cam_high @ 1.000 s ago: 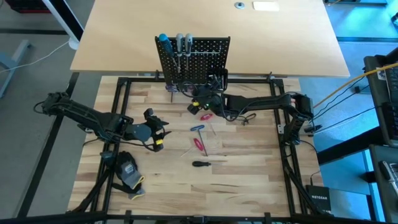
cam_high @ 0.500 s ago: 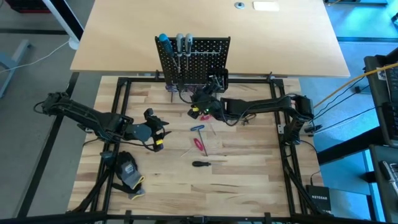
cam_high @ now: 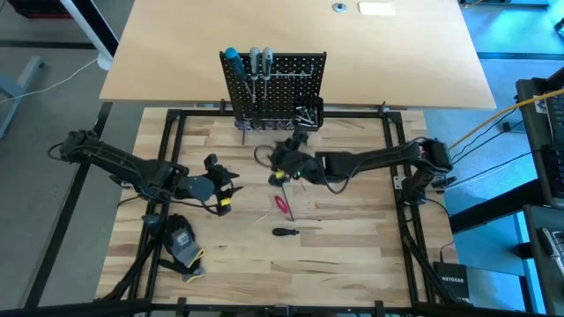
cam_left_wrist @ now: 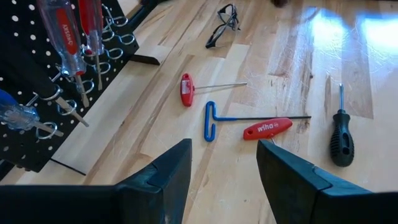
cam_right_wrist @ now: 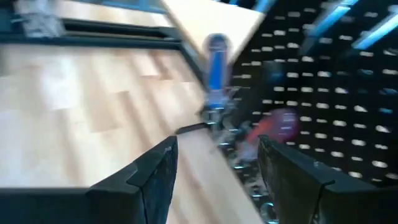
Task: Hang tools onto peg board
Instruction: Hang the red allen wrench on the peg board
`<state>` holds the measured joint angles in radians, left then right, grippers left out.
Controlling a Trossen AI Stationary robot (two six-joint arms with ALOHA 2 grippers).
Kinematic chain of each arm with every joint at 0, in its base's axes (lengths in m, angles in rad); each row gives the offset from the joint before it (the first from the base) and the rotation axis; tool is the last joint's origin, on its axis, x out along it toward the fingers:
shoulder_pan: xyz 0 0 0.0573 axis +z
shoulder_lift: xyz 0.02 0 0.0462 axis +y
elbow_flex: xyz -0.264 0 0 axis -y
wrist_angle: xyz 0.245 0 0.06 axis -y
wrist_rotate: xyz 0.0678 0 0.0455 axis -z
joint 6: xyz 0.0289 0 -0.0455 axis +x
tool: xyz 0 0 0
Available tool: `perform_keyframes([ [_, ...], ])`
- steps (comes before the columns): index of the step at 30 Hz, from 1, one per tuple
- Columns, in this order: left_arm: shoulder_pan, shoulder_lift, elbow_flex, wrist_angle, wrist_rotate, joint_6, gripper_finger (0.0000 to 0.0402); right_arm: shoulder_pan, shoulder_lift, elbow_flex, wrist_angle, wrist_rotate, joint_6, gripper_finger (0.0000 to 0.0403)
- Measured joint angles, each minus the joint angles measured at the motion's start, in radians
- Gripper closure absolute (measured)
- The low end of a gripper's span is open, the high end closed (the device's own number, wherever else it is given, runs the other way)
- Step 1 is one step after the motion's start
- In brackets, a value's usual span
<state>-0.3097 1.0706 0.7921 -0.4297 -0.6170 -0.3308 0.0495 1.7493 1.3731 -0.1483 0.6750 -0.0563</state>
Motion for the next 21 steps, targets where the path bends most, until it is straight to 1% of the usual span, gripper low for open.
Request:
perform_keyframes([
  [2,-0.009,0.000,0.000,0.001,0.000,0.002,0.0231,0.035,-0.002,0.001,-0.020,-0.025,0.000,0.0182],
  [7,-0.013,0.004,0.000,0.027,0.003,0.018,0.0231,0.130,-0.029,0.002,-0.163,-0.110,0.001,0.0182],
  [9,-0.014,0.009,0.000,0.034,0.003,0.023,0.0231,0.155,-0.041,0.001,-0.222,-0.155,0.005,0.0182],
  [12,-0.021,0.035,0.000,0.063,0.005,0.029,0.0231,0.182,-0.064,-0.045,-0.246,-0.238,0.044,0.0182],
  [14,-0.025,0.061,0.000,0.097,0.008,0.046,0.0231,0.190,-0.082,-0.098,-0.237,-0.278,0.077,0.0182],
  [16,-0.025,0.096,0.001,0.137,0.014,0.058,0.0231,0.195,-0.101,-0.171,-0.216,-0.287,0.105,0.0182],
  [21,-0.013,0.190,0.001,0.236,0.055,0.098,0.0231,0.193,-0.166,-0.365,-0.030,-0.334,0.157,0.0182],
])
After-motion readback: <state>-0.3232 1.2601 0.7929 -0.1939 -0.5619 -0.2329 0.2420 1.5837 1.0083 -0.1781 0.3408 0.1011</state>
